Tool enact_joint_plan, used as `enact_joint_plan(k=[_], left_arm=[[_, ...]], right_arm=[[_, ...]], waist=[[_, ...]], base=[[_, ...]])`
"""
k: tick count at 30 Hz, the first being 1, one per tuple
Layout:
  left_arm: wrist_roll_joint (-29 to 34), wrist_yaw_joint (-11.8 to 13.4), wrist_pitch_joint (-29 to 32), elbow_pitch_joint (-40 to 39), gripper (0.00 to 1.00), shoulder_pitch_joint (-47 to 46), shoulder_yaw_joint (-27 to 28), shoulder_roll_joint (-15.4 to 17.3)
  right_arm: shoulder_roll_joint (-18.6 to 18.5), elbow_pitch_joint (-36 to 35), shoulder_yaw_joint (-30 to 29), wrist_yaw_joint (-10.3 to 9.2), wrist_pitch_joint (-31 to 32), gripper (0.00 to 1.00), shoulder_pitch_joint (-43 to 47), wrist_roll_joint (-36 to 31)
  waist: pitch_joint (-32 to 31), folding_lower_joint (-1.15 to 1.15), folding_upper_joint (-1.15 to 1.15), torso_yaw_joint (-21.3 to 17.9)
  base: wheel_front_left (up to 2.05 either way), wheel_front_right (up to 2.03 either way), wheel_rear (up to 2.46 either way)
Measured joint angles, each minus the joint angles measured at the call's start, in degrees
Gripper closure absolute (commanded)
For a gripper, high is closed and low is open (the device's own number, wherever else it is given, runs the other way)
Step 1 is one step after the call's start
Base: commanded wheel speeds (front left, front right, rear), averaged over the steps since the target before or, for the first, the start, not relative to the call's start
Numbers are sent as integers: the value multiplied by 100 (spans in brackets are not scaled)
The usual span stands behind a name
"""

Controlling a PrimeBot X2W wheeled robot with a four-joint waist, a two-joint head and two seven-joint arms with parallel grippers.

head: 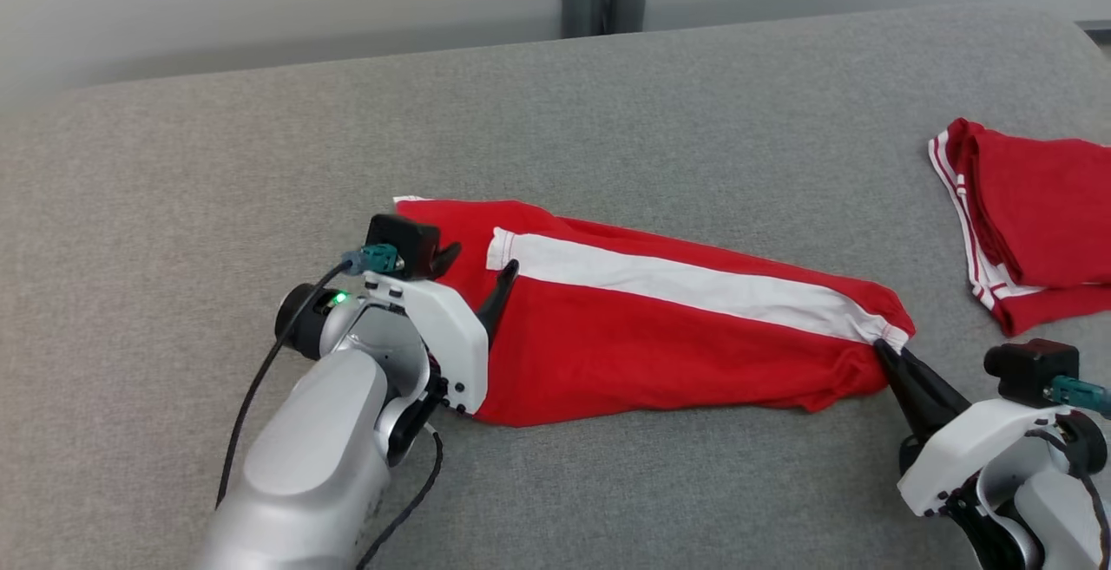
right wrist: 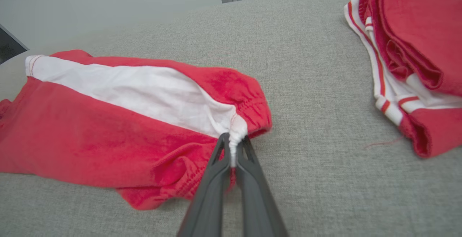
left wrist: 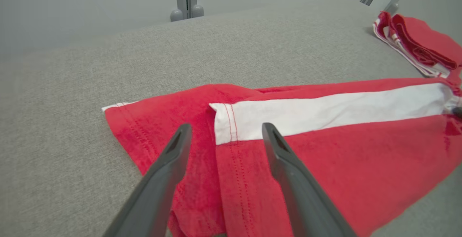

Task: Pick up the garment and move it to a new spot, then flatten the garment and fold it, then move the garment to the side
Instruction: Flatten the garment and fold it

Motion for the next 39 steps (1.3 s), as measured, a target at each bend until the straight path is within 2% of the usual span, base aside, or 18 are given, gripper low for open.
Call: enact_joint_plan(k=[6,14,15,18,28,30,33,39], left_arm=[[-149,31,425,710,0,-595,-86,-13],[-412,25,401,985,0,-791,-221,-13],[-450,24,390,983,4,-791,-259,-14],[-619,0,498,982,25,-792,-388,-15],[-1087,92,416,948,44,-898,-619,-16],[-1133,122,400,954,58,-909,-671,-16],[-1168,153,375,980,100,-917,-712,-16],[-1334,160,51,949,100,-928,-709,-16]], right_arm=[[151,90,208,0,-59,100,-239,-5],[233,260,322,0,-190,100,-346,65],[233,286,325,0,-197,100,-348,76],[236,335,343,0,-230,100,-356,97],[301,415,457,0,-302,100,-492,146],[312,436,478,0,-302,100,-520,167],[315,453,490,0,-304,100,-533,187],[253,400,423,0,-311,100,-552,189]], waist=[[224,0,0,-301],[284,0,0,-430],[281,0,0,-428],[270,0,0,-418],[296,0,0,-491],[293,0,0,-503],[283,0,0,-510],[213,0,0,-499]], base=[[0,0,0],[0,0,0],[0,0,0],[0,0,0],[0,0,0],[0,0,0],[0,0,0],[0,0,0]])
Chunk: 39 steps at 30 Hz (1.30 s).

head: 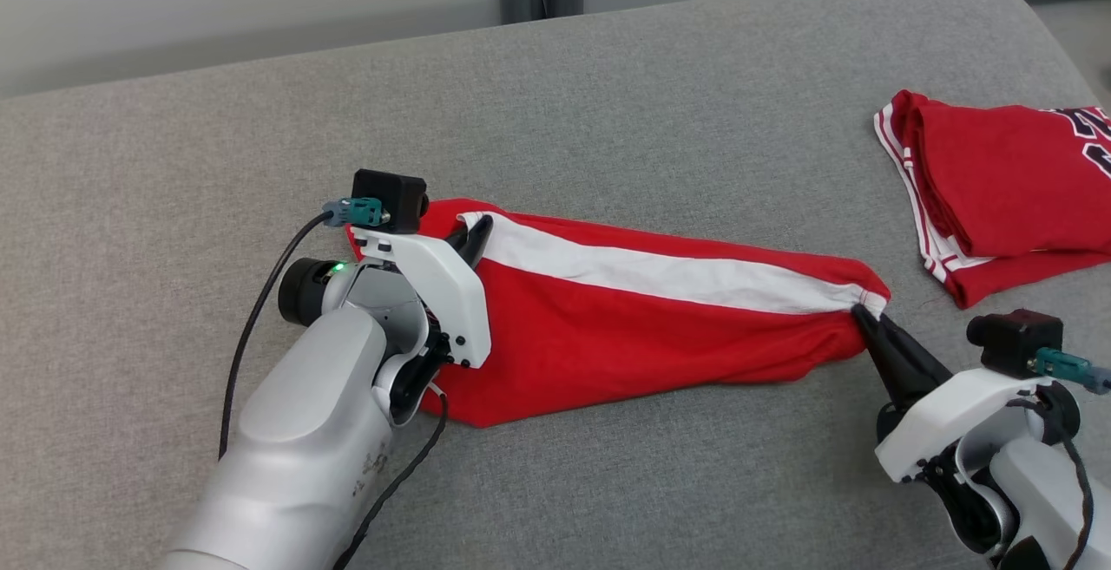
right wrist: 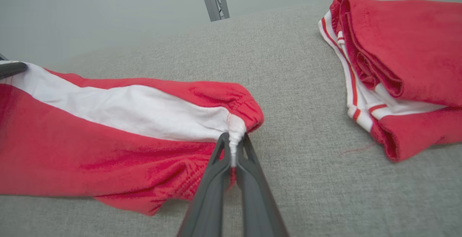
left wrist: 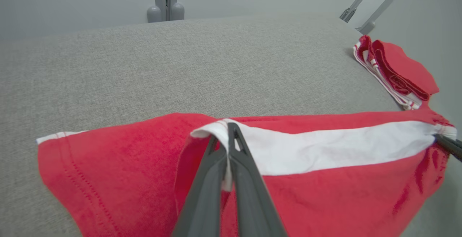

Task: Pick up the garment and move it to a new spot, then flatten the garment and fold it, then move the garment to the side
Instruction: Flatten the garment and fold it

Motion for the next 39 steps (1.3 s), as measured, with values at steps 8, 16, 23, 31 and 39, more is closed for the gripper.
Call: enact_joint_plan(k=[8,16,23,31,39], left_arm=[[-450,-25,-758,-625,100,571,428,16],[-697,191,-1280,-2093,100,1428,779,177],[-761,558,-1031,-3620,100,1754,1004,577],[-294,808,-401,-3779,100,599,1079,1203],[227,755,-477,-2570,100,-1842,1171,1215]], right_arm=[[-224,-992,-539,0,-18,100,154,259],[-576,-2134,-936,0,13,100,580,154],[-690,-3028,-1308,0,525,100,801,104],[-390,-3010,-1350,0,1408,100,-370,-230],[264,-1760,-1206,0,1451,100,-2930,-655]], waist=[[-250,0,0,101],[-641,0,0,329],[-926,0,0,572],[-640,0,0,656],[128,0,0,694]], base=[[0,0,0],[0,0,0],[0,0,0],[0,0,0],[0,0,0]])
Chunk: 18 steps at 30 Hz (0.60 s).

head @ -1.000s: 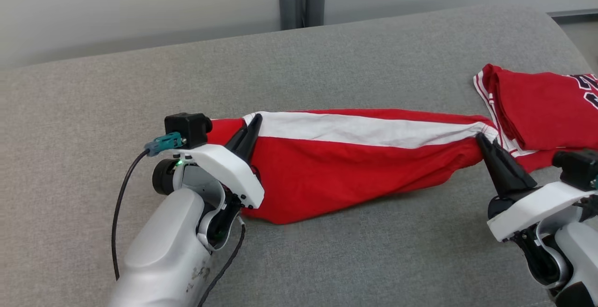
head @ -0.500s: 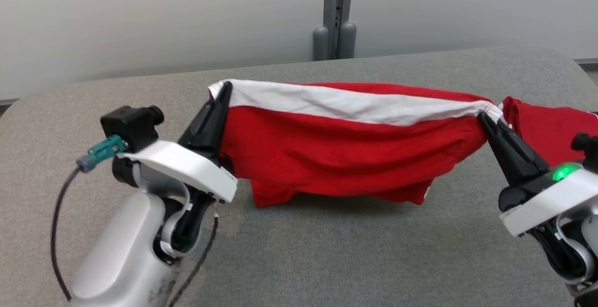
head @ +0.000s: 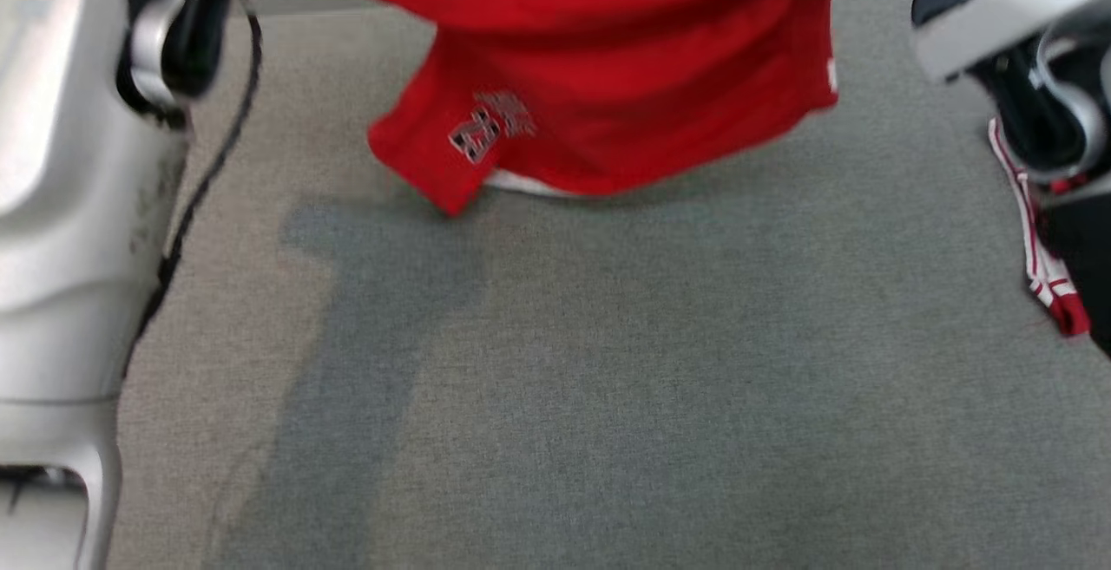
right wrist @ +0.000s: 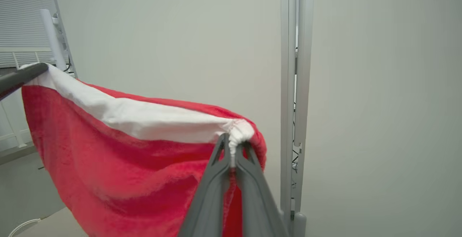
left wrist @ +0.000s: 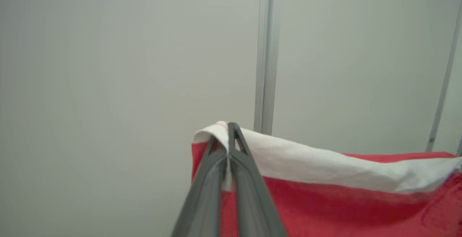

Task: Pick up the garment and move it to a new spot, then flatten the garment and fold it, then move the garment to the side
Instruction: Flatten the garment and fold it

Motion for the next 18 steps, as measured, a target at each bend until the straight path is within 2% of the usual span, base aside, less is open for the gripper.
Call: enact_joint_plan(k=[5,7,9,15,18], left_arm=[[390,-67,-642,793,100,-1411,-10,-136],[456,-271,-913,1063,100,-1834,-62,-216],[616,-368,-1154,1370,100,-2193,-168,-283],[760,-487,-1639,2022,100,-2847,-126,-508],[760,-690,-1685,2280,100,-2673,-142,-750]], right_arm=[[357,1066,-48,0,-645,100,-1436,-550],[476,1472,-156,0,-982,100,-1859,-682],[557,1835,-208,0,-1203,100,-2218,-838],[777,2595,-267,0,-1450,100,-2788,-1141],[832,2682,-357,0,-1468,100,-2653,-1261]], waist=[[543,0,0,57],[731,0,0,96],[891,0,0,148],[1279,0,0,305],[1533,0,0,405]], base=[[0,0,0],[0,0,0],[0,0,0],[0,0,0],[0,0,0]])
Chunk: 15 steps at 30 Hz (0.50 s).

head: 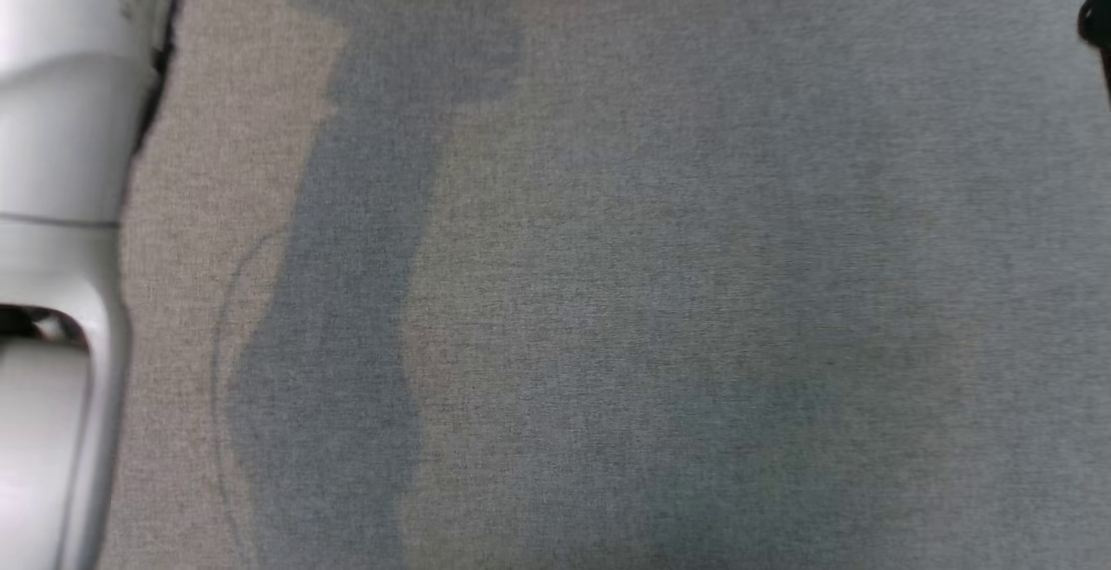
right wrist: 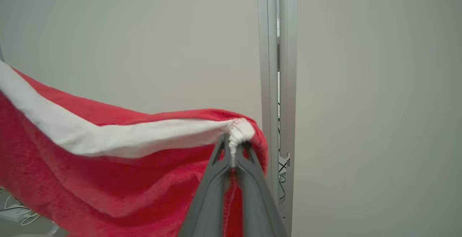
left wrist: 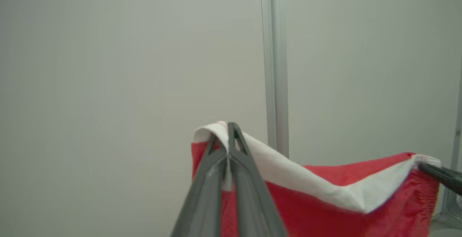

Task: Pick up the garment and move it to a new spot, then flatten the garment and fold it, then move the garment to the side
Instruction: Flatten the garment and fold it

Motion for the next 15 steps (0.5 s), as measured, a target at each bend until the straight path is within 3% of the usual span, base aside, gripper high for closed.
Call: enact_joint_plan(k=[7,15], left_arm=[[-57,-249,-7,-614,100,1231,441,-104],[-49,-377,-8,-2125,100,2860,916,-21]], right_arm=[[-73,-350,312,0,-1,100,1073,66],[-538,-1641,421,0,-9,100,2335,628]], waist=[[269,0,0,116],[106,0,0,76]], base=[[0,0,0],[0,0,0]])
